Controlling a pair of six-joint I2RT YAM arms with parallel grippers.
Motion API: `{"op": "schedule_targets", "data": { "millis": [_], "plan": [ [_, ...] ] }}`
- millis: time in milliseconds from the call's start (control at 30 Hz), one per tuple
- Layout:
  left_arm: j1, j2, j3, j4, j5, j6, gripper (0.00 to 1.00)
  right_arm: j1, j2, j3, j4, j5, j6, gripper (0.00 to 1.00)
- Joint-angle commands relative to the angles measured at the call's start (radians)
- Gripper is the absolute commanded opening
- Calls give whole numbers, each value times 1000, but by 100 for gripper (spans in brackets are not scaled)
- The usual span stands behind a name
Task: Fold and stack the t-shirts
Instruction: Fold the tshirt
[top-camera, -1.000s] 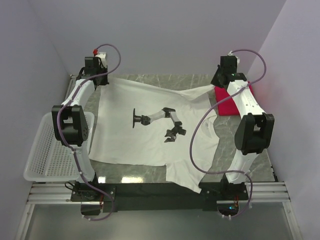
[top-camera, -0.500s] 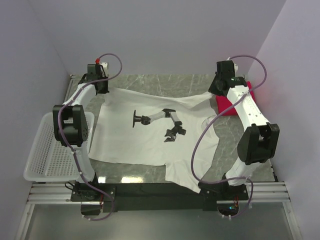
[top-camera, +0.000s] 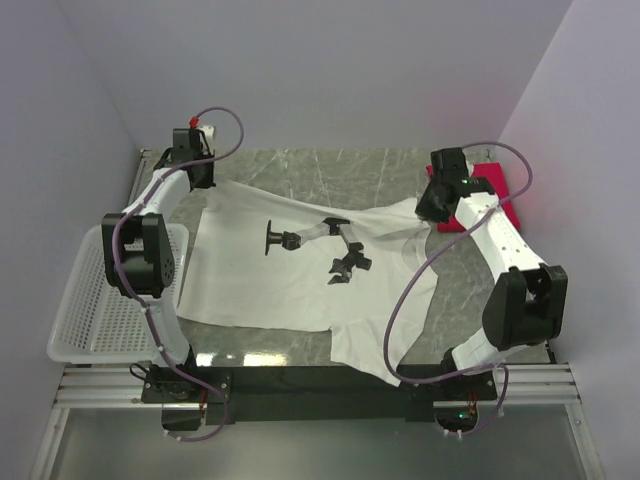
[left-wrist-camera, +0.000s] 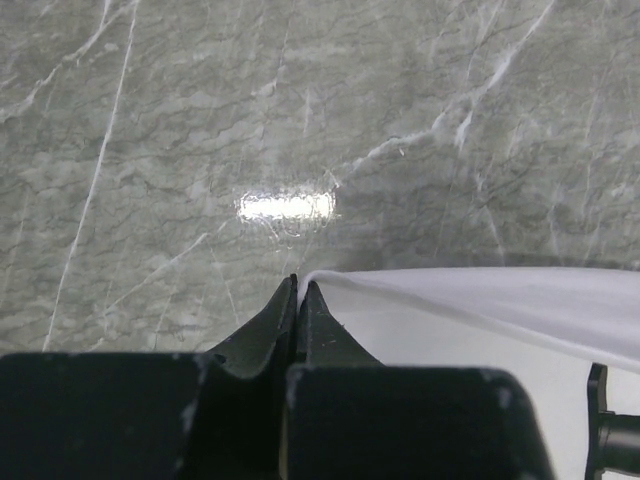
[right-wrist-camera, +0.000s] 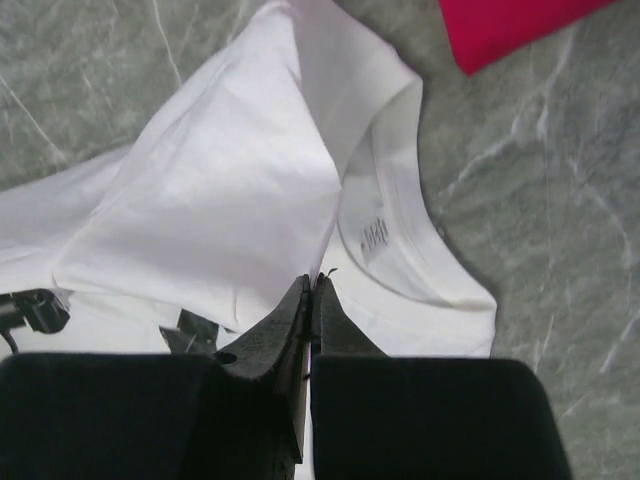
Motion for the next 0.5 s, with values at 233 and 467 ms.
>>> {"op": "schedule_targets", "data": {
  "millis": [233,467],
  "plan": [
    [-30,-83,-73,8,-92,53,2,24,-147,-171,27,-13,73,0],
    [-38,-123,-159,14,-125,-19,5,28,-115,-295,97,-65,90,3]
  ]
}}
